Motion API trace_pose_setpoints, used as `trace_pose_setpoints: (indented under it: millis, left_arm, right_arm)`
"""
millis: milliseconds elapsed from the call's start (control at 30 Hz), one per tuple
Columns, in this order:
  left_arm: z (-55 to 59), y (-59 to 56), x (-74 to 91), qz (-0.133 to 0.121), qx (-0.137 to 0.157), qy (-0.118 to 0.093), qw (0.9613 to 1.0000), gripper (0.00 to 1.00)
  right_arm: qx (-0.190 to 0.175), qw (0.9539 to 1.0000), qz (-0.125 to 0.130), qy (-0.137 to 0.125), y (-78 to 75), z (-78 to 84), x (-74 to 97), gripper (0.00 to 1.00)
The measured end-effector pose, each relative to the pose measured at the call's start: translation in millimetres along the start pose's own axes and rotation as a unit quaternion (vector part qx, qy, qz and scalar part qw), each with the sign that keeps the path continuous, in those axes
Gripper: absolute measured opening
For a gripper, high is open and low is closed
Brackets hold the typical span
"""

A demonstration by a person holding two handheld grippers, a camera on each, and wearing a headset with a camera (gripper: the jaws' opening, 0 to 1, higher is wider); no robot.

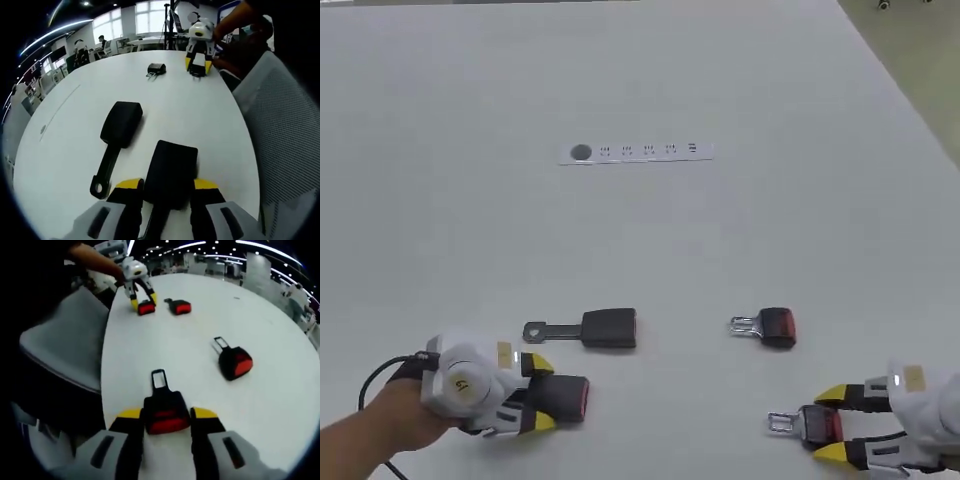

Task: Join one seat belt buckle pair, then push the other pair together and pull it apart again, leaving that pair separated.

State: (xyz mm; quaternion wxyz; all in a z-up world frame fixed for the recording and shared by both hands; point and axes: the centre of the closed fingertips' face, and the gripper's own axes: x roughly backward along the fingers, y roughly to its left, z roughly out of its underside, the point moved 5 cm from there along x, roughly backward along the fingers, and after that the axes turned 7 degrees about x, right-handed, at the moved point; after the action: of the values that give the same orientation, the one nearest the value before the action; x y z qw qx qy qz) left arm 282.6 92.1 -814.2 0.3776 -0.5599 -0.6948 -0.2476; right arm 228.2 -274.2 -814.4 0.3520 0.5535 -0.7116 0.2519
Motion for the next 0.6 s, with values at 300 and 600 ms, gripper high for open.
trace_pose_setpoints:
  millis: [300, 600]
  left_arm:
    - [-1.1, -0.1, 0.3, 0.000, -0.001, 0.002, 1.0000, 0.37]
    - [-0.6, 2.6, 0.1, 0.001, 0.000, 0.005, 1.0000, 0.37]
  right_arm:
    - [0.001, 0.9994, -0.009, -0.032, -4.8, -6.9, -7.9, 0.36]
    - [0.002, 0.9979, -0.023, -0.061, -5.8, -19.3, -18.8, 0.36]
